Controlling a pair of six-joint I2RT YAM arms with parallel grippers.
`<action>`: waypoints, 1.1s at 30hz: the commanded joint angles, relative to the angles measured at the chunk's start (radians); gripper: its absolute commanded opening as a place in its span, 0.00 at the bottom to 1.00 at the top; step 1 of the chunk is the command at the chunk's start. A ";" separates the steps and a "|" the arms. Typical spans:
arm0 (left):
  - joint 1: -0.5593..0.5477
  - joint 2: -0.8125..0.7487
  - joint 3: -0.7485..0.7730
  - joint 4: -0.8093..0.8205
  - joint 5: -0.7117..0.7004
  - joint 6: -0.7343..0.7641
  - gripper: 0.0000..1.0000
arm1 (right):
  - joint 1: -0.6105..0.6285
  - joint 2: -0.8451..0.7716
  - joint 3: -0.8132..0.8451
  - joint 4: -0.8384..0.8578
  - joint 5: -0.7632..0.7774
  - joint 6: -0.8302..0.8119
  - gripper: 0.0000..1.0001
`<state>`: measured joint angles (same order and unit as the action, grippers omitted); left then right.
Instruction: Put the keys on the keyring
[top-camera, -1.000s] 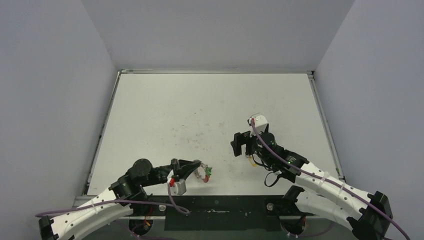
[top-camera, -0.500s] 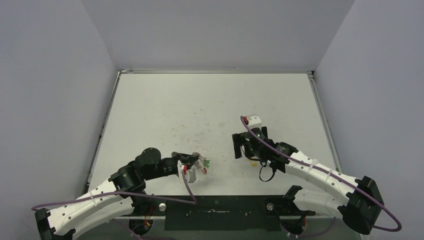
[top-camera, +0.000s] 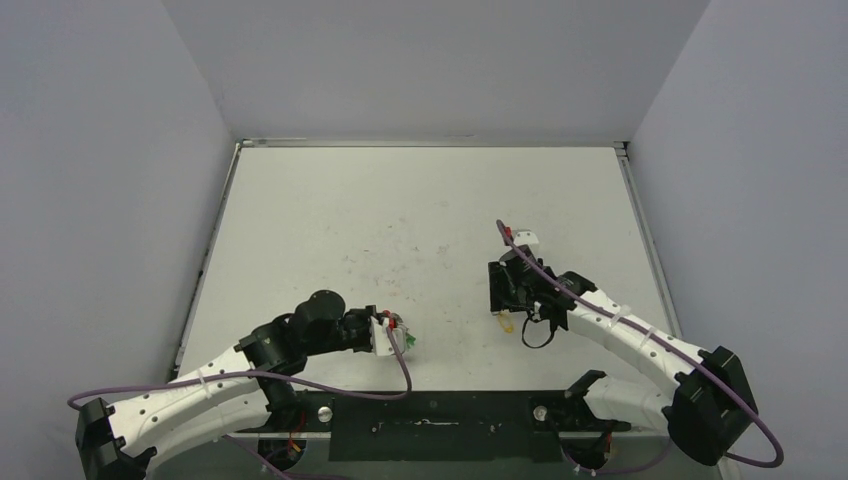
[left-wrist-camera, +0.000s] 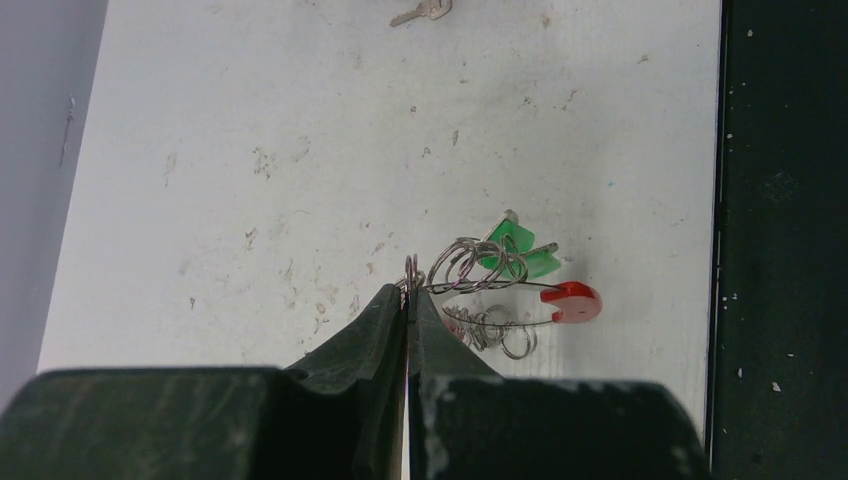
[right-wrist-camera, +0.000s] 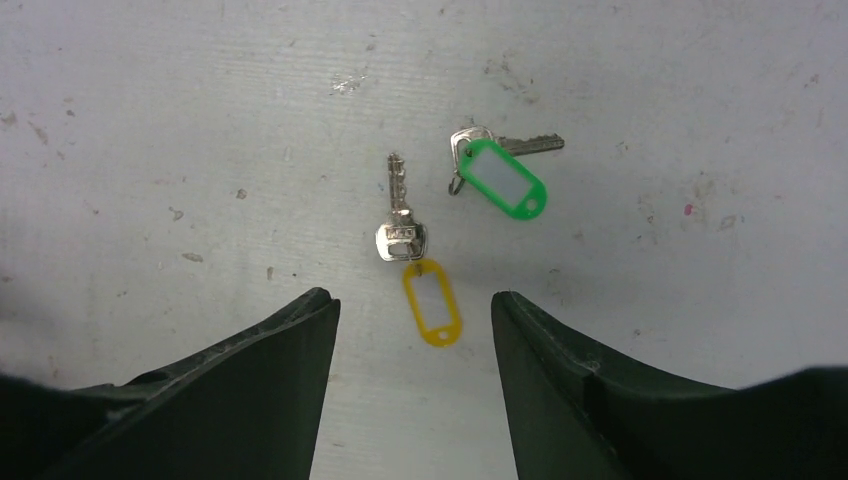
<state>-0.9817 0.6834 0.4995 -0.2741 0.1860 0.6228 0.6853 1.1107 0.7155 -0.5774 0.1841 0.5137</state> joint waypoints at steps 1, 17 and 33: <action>0.000 -0.022 -0.010 0.059 -0.010 -0.052 0.00 | -0.107 0.052 -0.031 0.047 -0.165 0.010 0.56; 0.000 -0.011 -0.020 0.067 -0.012 -0.069 0.00 | -0.139 0.196 -0.033 0.126 -0.232 -0.051 0.31; 0.000 0.006 -0.018 0.065 -0.011 -0.076 0.00 | -0.139 0.267 -0.002 0.122 -0.207 -0.059 0.00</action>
<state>-0.9817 0.6868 0.4755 -0.2649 0.1684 0.5602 0.5503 1.3796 0.6743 -0.4709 -0.0559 0.4568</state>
